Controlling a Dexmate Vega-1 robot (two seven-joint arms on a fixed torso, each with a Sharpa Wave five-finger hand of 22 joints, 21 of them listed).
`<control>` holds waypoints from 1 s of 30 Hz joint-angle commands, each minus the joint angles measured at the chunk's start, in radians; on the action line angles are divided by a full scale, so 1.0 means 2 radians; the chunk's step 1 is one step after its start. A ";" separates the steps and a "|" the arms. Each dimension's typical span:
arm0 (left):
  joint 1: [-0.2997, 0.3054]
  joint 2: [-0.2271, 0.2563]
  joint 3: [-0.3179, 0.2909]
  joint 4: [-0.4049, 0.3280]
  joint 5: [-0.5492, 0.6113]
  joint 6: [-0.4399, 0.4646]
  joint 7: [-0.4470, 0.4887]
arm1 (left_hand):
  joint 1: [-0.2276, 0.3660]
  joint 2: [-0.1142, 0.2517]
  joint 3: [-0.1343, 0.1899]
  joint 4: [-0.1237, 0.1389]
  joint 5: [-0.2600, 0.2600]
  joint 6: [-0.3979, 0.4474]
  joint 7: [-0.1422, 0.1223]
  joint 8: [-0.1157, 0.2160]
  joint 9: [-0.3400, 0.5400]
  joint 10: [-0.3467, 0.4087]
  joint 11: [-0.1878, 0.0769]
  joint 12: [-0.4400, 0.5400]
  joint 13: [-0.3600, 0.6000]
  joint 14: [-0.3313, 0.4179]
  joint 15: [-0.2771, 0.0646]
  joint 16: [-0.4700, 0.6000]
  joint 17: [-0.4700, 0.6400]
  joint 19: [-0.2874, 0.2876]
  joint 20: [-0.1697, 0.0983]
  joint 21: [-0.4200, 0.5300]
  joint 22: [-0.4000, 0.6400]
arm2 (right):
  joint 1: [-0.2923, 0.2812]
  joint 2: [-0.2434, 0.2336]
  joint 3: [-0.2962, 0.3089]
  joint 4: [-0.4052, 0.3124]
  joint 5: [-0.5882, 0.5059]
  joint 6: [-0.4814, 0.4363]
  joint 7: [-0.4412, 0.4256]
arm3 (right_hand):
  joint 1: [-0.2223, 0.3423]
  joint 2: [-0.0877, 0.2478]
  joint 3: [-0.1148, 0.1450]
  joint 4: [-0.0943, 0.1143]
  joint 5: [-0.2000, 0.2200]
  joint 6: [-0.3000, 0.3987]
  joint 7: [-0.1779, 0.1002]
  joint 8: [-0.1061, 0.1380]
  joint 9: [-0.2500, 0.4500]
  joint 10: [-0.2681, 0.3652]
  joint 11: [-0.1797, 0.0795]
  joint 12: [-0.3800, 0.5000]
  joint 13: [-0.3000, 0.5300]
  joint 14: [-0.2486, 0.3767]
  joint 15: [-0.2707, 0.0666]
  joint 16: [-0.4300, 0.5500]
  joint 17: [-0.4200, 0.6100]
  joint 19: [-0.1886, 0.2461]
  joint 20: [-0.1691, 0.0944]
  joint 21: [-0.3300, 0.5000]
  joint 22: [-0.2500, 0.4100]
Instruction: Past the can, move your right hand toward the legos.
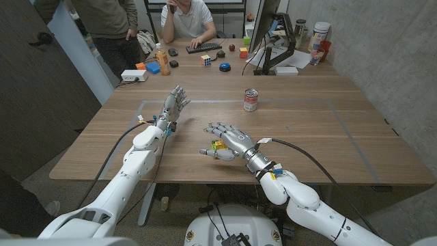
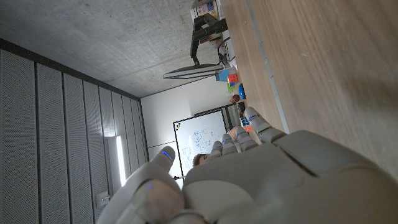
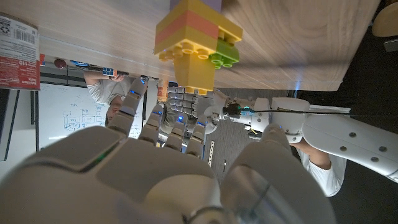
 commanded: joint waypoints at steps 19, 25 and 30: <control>-0.008 0.000 -0.001 0.018 -0.003 -0.002 -0.008 | 0.000 0.056 0.002 0.000 0.004 -0.007 0.001 0.004 0.002 -0.002 0.002 0.001 0.001 -0.002 0.001 0.002 0.002 0.004 -0.013 -0.005 0.002 | 0.007 -0.002 -0.012 0.011 0.015 -0.014 0.017 | 0.025 0.010 0.004 -0.012 0.007 0.003 0.000 -0.002 0.000 -0.011 0.000 -0.002 0.001 0.005 0.000 0.001 0.001 0.012 0.000 -0.012 0.002; -0.011 -0.002 0.000 0.024 -0.002 -0.002 -0.008 | 0.000 0.056 0.002 0.000 0.004 -0.008 0.001 0.003 0.002 -0.002 0.002 0.001 0.001 -0.002 0.001 0.002 0.002 0.004 -0.013 -0.006 0.002 | 0.006 -0.002 -0.011 0.012 0.021 -0.012 0.019 | 0.031 0.012 0.005 -0.015 0.009 0.001 0.000 -0.004 0.000 -0.011 0.001 -0.002 0.001 0.007 0.000 0.001 0.001 0.016 0.000 -0.013 0.002; -0.014 -0.002 0.000 0.027 -0.002 -0.002 -0.009 | 0.000 0.056 0.002 0.000 0.004 -0.008 0.001 0.003 0.002 -0.002 0.001 0.001 0.001 -0.002 0.000 0.002 0.002 0.004 -0.012 -0.006 0.002 | 0.007 -0.002 -0.011 0.012 0.021 -0.011 0.017 | 0.037 0.013 0.007 -0.017 0.010 -0.001 0.000 -0.006 0.000 -0.010 0.001 -0.002 0.001 0.012 -0.001 0.002 0.001 0.020 0.000 -0.014 0.003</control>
